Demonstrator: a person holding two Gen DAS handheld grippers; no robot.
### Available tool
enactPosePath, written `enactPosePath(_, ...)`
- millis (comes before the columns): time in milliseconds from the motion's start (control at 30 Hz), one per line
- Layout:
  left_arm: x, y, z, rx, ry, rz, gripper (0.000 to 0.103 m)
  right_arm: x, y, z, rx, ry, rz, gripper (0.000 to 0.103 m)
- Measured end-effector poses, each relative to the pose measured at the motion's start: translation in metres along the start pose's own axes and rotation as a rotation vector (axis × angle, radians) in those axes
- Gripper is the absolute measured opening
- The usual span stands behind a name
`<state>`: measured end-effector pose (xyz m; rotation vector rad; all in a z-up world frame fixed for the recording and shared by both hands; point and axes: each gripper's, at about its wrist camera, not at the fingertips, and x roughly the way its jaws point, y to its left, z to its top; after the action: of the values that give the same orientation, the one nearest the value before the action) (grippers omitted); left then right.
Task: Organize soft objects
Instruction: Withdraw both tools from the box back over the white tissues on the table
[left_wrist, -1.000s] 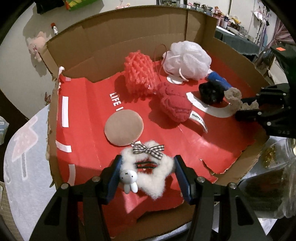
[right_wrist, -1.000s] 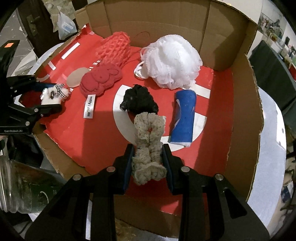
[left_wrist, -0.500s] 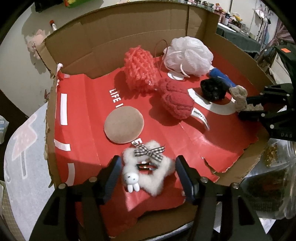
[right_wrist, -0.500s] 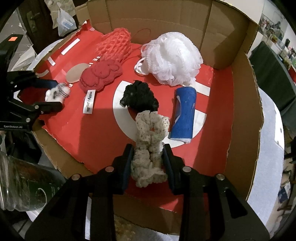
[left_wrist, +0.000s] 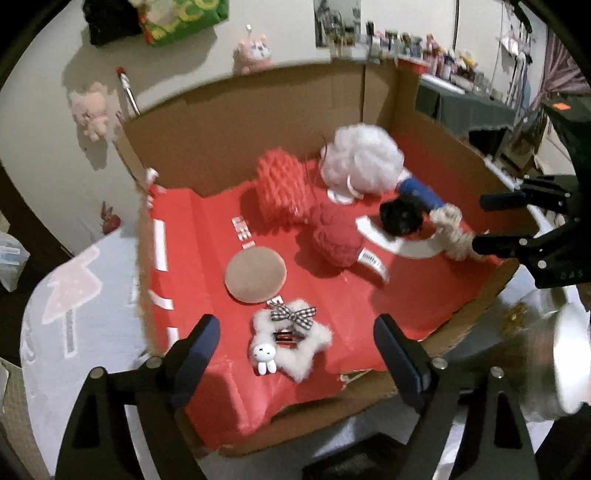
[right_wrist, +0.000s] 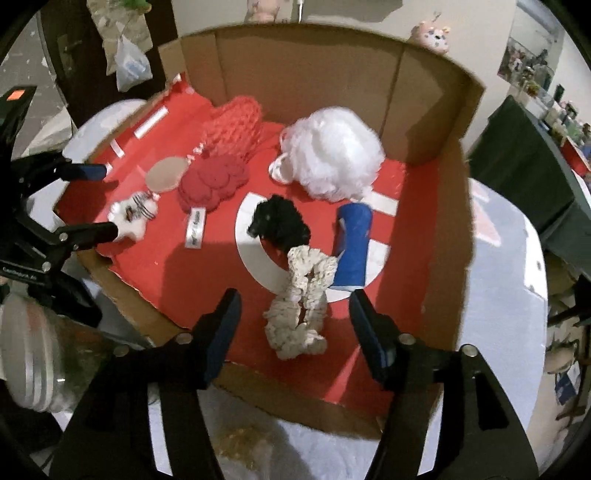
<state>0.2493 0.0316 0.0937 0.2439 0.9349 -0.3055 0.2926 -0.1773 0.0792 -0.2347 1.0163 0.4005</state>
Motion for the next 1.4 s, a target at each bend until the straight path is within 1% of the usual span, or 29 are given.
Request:
enactPosePath(67,-0.014,0.001,-0.002,-0.016,-0.04,0.002,0.094,-0.013,0.003,0.0,0.007,-0.031,-0.007,0.062)
enactPosePath(100,-0.021,0.001,-0.004,-0.025,-0.06,0.005,0.095,-0.019,0.003,-0.001,0.01,-0.042,-0.009,0.063)
enactPosePath(200,-0.045,-0.006,-0.007,-0.046,-0.132,0.006,0.099,-0.047,0.007,-0.009,0.013,-0.1,-0.017,0.072)
enactPosePath(267,-0.06,-0.012,-0.012,-0.053,-0.186,0.006,0.103,-0.065,0.01,-0.014,0.016,-0.138,-0.021,0.073)
enactPosePath(333,-0.076,-0.021,-0.02,-0.059,-0.235,0.006,0.103,-0.084,0.015,-0.022,0.025,-0.179,-0.016,0.076)
enactPosePath(367,-0.083,-0.025,-0.024,-0.066,-0.254,0.002,0.103,-0.091,0.018,-0.025,0.028,-0.196,-0.019,0.08)
enactPosePath(433,-0.094,-0.03,-0.031,-0.079,-0.28,-0.007,0.103,-0.107,0.026,-0.035,0.026,-0.239,-0.031,0.084)
enactPosePath(567,-0.117,-0.047,-0.054,-0.098,-0.352,0.012,0.103,-0.135,0.043,-0.062,0.039,-0.315,-0.045,0.084)
enactPosePath(700,-0.131,-0.059,-0.073,-0.132,-0.396,0.0,0.103,-0.152,0.058,-0.088,0.053,-0.386,-0.082,0.084)
enactPosePath(800,-0.138,-0.066,-0.089,-0.167,-0.429,-0.004,0.103,-0.161,0.071,-0.11,0.055,-0.438,-0.114,0.088)
enactPosePath(933,-0.143,-0.079,-0.112,-0.209,-0.479,0.052,0.103,-0.165,0.085,-0.135,0.063,-0.486,-0.157,0.09)
enactPosePath(1033,-0.137,-0.087,-0.126,-0.224,-0.468,0.046,0.103,-0.159,0.092,-0.153,0.081,-0.511,-0.16,0.09)
enactPosePath(1100,-0.129,-0.094,-0.135,-0.237,-0.454,0.044,0.103,-0.15,0.094,-0.165,0.096,-0.515,-0.145,0.09)
enactPosePath(1267,-0.102,-0.103,-0.152,-0.231,-0.392,0.047,0.103,-0.128,0.094,-0.188,0.14,-0.493,-0.138,0.09)
enactPosePath(1400,-0.08,-0.107,-0.161,-0.236,-0.329,0.048,0.103,-0.109,0.089,-0.199,0.177,-0.444,-0.12,0.09)
